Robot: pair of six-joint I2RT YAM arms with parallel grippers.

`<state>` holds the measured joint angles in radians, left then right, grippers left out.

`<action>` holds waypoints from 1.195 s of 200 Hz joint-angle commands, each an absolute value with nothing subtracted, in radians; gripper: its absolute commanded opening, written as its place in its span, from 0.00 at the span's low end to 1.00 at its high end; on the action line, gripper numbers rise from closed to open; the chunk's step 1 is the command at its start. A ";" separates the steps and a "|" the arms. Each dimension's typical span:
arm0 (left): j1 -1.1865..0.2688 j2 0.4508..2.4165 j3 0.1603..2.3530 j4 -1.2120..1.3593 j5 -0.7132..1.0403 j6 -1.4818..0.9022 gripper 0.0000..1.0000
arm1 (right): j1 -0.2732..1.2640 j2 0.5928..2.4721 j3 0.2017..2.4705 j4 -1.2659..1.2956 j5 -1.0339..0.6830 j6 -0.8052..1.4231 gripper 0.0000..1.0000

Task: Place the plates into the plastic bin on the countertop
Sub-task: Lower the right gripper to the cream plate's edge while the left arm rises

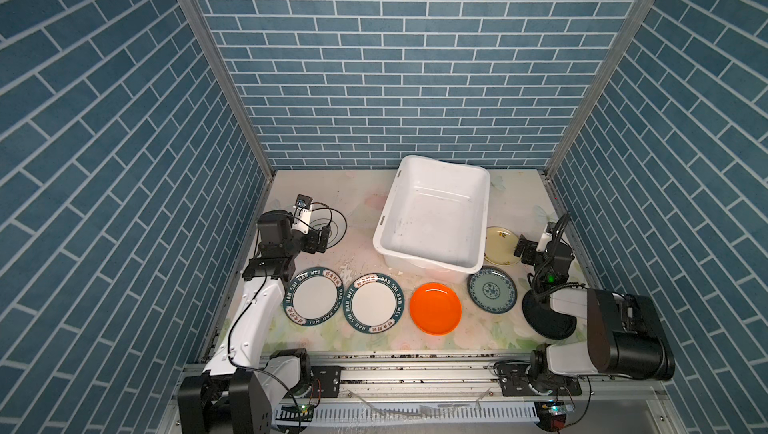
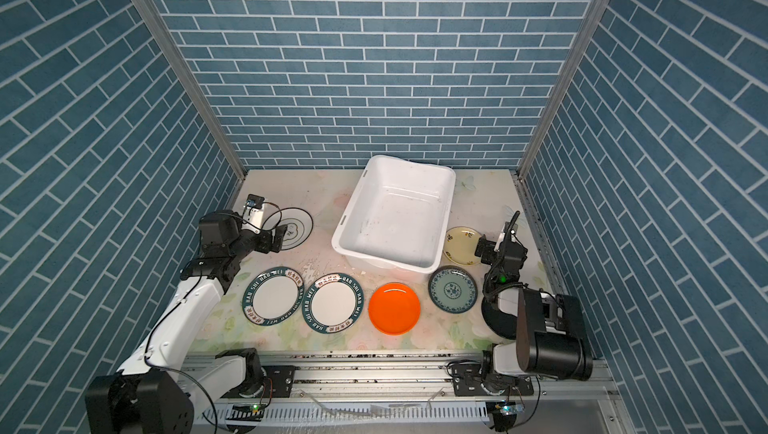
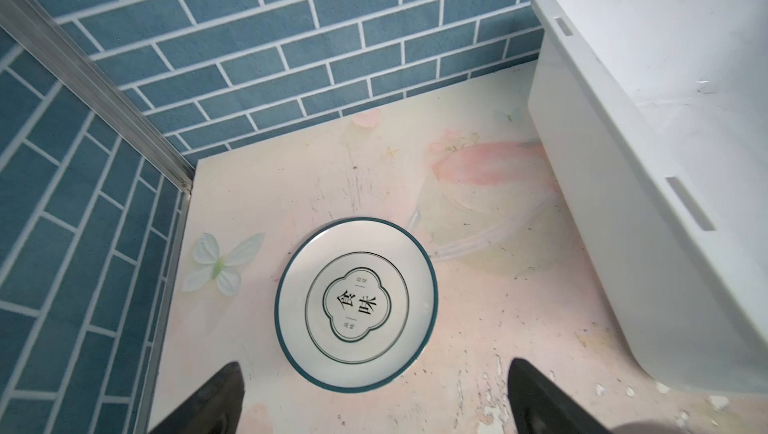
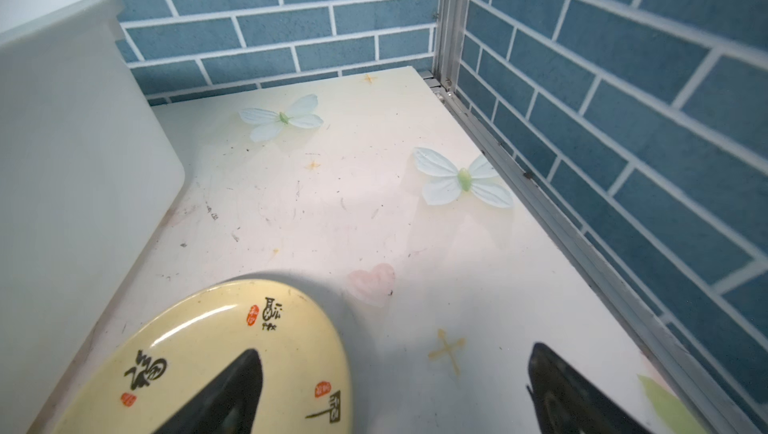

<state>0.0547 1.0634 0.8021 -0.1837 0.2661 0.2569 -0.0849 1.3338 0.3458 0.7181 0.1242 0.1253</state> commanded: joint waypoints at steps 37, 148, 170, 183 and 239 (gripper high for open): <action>0.049 1.083 1.041 -0.479 0.281 0.138 1.00 | -0.080 1.098 0.591 0.125 0.160 0.416 0.99; -0.044 1.233 1.348 -0.834 0.482 0.228 1.00 | -0.107 1.087 0.607 -0.221 -0.332 0.697 0.82; -0.074 1.233 1.360 -0.857 0.492 0.230 1.00 | -0.123 1.100 0.616 -0.258 -0.365 0.698 0.76; -0.096 1.229 1.355 -0.863 0.501 0.235 0.99 | -0.137 1.112 0.624 -0.269 -0.384 0.698 0.73; -0.182 1.223 1.351 -0.916 0.537 0.305 1.00 | -0.220 1.207 0.621 -0.281 -0.466 0.699 0.69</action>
